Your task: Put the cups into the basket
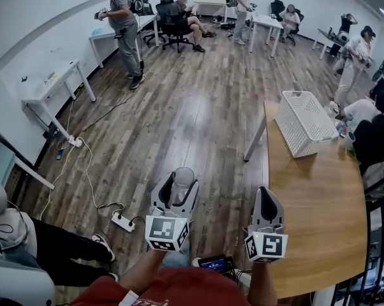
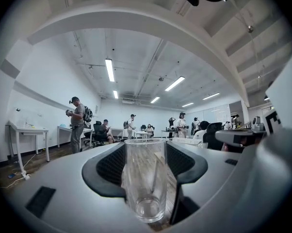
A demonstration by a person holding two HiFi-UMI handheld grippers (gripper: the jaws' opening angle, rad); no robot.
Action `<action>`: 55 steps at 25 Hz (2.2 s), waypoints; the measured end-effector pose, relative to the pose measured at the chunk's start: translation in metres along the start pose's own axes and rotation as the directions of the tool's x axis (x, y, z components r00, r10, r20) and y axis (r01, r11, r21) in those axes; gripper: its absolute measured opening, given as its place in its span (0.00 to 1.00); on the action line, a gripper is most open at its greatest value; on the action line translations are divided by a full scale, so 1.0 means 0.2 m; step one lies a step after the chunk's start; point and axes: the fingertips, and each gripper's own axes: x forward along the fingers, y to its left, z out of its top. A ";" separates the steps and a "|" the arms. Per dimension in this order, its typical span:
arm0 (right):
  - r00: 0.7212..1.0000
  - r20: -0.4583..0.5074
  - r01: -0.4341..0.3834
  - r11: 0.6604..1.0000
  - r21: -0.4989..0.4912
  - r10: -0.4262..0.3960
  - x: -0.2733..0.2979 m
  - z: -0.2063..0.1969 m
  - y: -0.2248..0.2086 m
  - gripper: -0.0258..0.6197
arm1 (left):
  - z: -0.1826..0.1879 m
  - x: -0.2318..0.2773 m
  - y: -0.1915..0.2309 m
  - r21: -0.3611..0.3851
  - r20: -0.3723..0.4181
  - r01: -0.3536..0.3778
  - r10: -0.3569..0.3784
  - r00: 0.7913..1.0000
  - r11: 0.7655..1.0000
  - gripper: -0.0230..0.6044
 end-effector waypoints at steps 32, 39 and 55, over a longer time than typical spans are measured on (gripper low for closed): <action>0.998 -0.008 0.062 0.996 -0.057 -0.062 1.15 -0.03 0.11 0.06 | 0.04 0.95 0.72 -0.038 0.009 0.088 -0.088 0.996 0.995 0.47; 0.994 -0.023 0.102 0.993 -0.055 -0.103 1.26 -0.08 0.05 0.06 | 0.03 1.11 0.74 -0.047 0.014 0.133 -0.132 0.991 0.990 0.47; 0.990 -0.003 0.138 0.988 -0.072 -0.138 1.70 -0.10 -0.40 0.06 | 0.06 1.75 0.63 -0.043 0.026 0.172 -0.171 0.985 0.984 0.47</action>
